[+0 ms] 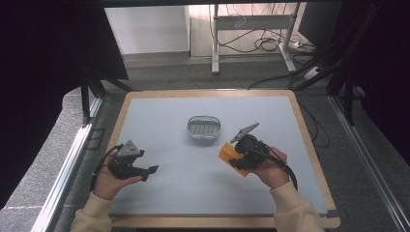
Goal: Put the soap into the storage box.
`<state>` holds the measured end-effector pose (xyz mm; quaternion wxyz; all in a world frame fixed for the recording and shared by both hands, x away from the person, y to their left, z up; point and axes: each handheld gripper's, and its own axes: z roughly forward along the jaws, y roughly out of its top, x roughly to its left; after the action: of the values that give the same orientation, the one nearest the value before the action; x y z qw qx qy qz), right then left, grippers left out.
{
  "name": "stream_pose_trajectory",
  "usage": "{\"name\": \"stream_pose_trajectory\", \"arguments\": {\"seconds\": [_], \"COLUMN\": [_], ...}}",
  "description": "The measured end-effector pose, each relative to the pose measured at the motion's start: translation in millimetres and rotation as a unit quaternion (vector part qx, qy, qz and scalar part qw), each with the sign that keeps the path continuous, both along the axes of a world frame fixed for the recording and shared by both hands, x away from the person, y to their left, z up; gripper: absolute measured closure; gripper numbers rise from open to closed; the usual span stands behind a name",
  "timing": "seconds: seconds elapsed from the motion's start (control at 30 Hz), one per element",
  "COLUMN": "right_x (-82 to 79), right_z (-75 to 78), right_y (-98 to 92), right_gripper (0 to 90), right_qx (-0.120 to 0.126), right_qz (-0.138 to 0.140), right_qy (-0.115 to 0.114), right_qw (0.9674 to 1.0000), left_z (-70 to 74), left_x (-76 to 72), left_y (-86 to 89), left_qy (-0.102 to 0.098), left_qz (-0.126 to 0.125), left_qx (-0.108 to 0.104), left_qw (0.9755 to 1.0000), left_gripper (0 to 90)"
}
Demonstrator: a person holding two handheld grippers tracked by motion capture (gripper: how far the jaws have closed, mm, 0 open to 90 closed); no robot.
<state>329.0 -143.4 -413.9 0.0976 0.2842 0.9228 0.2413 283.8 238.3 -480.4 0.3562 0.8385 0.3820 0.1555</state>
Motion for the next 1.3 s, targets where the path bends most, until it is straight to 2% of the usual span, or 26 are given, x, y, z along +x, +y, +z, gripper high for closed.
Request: {"name": "stream_pose_trajectory", "arguments": {"seconds": [0.47, 0.7, 1.13, 1.3], "right_x": [19.3, 30.6, 42.7, 48.8], "right_z": [4.8, 4.0, 5.7, 6.9], "right_y": [4.9, 5.8, 10.2, 11.0], "right_gripper": [62.0, 61.9, 61.9, 61.9], "right_qx": [0.003, 0.013, 0.010, 0.018], "right_qz": [0.010, 0.016, 0.021, 0.028], "right_qy": [0.004, 0.005, 0.006, 0.005], "right_qw": [0.9999, 0.9998, 0.9997, 0.9994], "left_z": [-0.6, -1.1, -1.6, -1.7], "left_x": [0.3, 0.4, 0.5, 0.6], "left_y": [0.8, 0.7, 0.4, 0.6], "left_qy": [-0.001, 0.001, 0.001, 0.001], "left_qz": [-0.001, 0.001, -0.001, -0.001], "left_qx": [0.000, 0.000, 0.002, 0.002], "left_qw": [1.0000, 1.0000, 1.0000, 1.0000], "left_gripper": [20.0, 20.0, 19.8, 19.8]}}
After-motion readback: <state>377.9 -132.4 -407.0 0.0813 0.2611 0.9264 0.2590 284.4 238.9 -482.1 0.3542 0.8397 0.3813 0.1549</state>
